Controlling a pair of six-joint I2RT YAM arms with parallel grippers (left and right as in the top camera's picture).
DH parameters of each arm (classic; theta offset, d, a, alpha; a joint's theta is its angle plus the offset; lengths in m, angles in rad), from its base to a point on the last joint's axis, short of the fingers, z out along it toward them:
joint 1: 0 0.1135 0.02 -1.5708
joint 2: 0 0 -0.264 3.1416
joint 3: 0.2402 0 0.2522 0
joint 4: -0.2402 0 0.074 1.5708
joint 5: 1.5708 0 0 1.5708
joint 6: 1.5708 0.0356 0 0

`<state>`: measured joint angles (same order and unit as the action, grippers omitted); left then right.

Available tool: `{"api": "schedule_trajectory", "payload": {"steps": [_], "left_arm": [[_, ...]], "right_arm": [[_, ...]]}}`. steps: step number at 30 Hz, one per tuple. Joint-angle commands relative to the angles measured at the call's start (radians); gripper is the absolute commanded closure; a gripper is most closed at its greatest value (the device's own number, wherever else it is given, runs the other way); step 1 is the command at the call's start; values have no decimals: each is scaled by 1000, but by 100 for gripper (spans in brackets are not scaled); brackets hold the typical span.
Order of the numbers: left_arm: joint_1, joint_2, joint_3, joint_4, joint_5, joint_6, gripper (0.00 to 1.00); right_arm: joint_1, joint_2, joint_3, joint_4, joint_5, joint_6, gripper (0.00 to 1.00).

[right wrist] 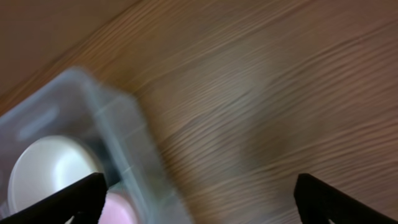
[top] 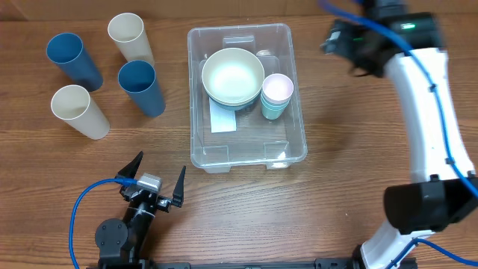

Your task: Pack container

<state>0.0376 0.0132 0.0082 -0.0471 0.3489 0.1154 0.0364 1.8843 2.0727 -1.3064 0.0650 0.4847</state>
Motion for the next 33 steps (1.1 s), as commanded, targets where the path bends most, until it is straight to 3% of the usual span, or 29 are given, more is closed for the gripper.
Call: {"api": "schedule_trajectory", "payload": {"steps": [1, 4, 8, 15, 18, 22, 24, 31, 33], "left_arm": [[8, -9, -3, 0, 8, 12, 0], [8, -9, -3, 0, 2, 13, 0], [8, -9, -3, 0, 0, 12, 0], [8, -9, -3, 19, -59, 2, 0], [8, -7, 50, 42, 91, -50, 0], [9, 119, 325, -175, 53, -60, 0], [9, 277, 519, -267, 43, -50, 0], [8, 917, 1257, -854, 74, -40, 0], [8, 1038, 1372, -913, 74, -40, 0]], "right_arm": [[-185, -25, 22, -2, 9, 51, 0], [-358, -25, 22, 8, 9, 51, 0], [-474, -25, 22, 10, 9, 51, 0], [-515, -25, 22, 10, 2, 51, 0], [-515, -25, 22, 10, 1, 51, 0], [-515, -25, 22, 10, 1, 51, 0], [-515, -25, 22, 10, 1, 51, 0], [-515, -25, 22, 10, 1, 51, 0], [-515, -25, 22, 10, 1, 51, 0]]}}
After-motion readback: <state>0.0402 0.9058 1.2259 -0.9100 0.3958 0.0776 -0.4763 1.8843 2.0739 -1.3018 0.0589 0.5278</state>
